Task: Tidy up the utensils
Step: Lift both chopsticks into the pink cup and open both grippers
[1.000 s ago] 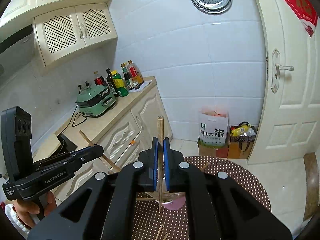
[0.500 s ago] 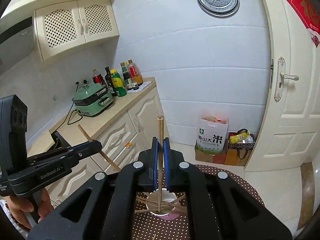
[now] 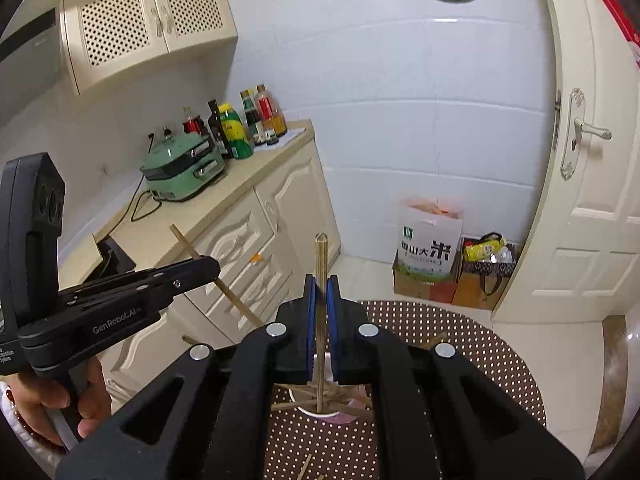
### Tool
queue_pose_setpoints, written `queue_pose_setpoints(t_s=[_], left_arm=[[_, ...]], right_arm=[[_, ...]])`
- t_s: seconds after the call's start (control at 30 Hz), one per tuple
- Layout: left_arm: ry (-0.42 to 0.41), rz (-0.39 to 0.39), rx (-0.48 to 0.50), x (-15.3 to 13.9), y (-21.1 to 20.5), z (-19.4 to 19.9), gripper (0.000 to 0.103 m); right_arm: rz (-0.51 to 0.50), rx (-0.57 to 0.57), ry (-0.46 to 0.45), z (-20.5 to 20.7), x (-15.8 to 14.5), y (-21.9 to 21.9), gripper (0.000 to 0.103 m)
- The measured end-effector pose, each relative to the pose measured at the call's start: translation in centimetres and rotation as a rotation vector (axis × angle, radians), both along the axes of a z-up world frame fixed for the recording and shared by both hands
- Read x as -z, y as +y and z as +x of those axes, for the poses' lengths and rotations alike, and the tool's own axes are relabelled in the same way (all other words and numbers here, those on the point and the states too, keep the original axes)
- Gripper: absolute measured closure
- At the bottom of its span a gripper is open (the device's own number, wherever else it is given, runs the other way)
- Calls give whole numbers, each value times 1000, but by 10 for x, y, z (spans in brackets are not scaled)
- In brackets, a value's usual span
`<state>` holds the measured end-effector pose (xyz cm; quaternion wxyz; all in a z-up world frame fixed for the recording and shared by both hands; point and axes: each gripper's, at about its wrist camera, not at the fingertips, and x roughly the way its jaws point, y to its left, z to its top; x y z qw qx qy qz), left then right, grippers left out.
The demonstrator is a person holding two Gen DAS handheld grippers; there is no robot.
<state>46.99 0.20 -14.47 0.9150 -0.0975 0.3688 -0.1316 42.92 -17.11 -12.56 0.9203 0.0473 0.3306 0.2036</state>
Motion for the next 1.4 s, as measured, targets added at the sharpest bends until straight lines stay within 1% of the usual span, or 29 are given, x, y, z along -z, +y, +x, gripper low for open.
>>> queue_pose_setpoints(t_s=[0.1,0.37,0.63,0.77,0.93,0.97,1.0,1.03,1.07,1.1,1.17,1.27,1.3,1.4], left_arm=[[29,20,11,10,-3,3,97],[89,36,47,29,-10,6,97],[155,69,44,46,-17,8,97],[172,88,42,50,-19,8,97],[175,83,33,47,-18,8,96],[174,88,34,47,-18,7,90],[172,96,32,47,-19,6,74],[169,100,27,46,-19,5,60],[149,102,15,43,-18,2,42],[128,91,17,40,-17,-1,42],[120,90,24,37,-17,-2,42],[125,86,23,35,-15,-3,42],[128,80,21,35,-14,-4,42],[126,63,10,32,-8,-8,42]], right_arm=[[-11,-3,22,1,8,2,99],[-42,-17,80,4,29,8,99],[-69,-22,131,9,46,13,99],[-71,-19,138,11,48,13,98],[-63,-12,159,10,50,13,96],[-60,-11,160,9,50,13,96],[-57,-9,162,8,50,13,95],[-53,-7,163,8,50,12,95],[-51,-6,164,7,50,12,95],[-49,-3,164,7,49,11,95],[-42,4,163,6,48,10,95],[-24,20,160,4,44,6,89],[-20,26,157,3,43,5,84],[-9,40,148,-1,38,0,80]])
